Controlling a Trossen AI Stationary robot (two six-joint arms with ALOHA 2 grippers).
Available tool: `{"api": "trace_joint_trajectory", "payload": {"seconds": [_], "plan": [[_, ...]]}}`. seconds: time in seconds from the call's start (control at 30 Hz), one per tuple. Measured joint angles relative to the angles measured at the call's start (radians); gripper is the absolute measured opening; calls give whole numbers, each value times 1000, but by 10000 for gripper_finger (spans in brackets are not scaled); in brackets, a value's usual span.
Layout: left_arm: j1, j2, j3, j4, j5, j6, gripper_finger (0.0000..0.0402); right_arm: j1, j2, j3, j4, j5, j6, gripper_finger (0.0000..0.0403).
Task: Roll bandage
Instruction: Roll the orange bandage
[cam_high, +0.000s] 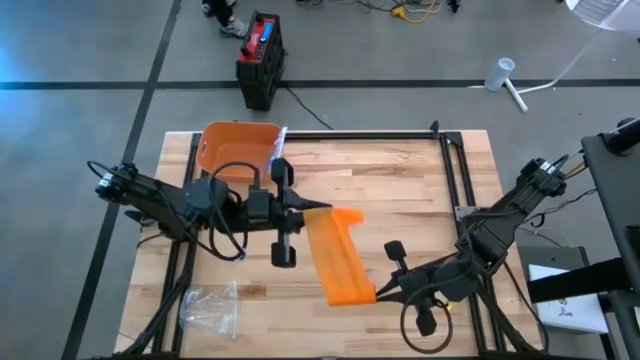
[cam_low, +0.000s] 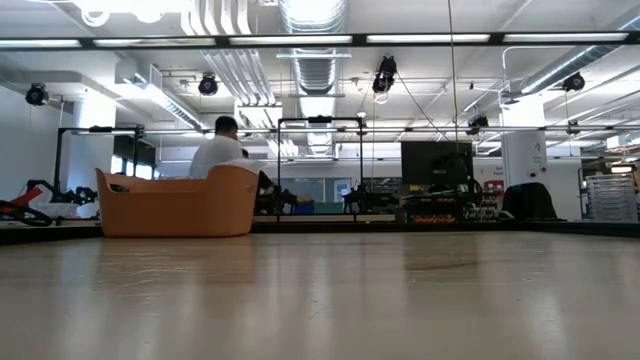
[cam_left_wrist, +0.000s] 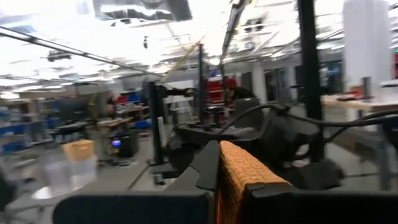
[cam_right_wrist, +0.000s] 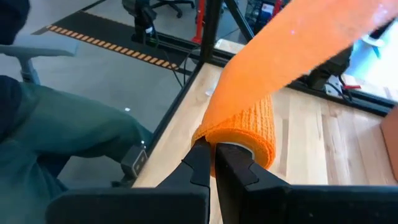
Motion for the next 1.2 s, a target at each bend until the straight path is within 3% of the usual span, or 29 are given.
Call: {"api": "trace_joint_trajectory", "payload": {"seconds": [0.2, 0.67, 0.87, 1.2], "plan": [[33, 0, -27, -84, -26, -17, 0, 28, -3, 1, 71, -27, -99, 0], [97, 0, -206, -75, -35, -164, 0, 80, -15, 22, 220, -15, -274, 0], [94, 0, -281, -72, 38, -235, 0, 80, -38, 22, 234, 114, -322, 0], [91, 0, -439, 92, 45, -284, 0, 80, -67, 23, 318, 150, -425, 0]]}}
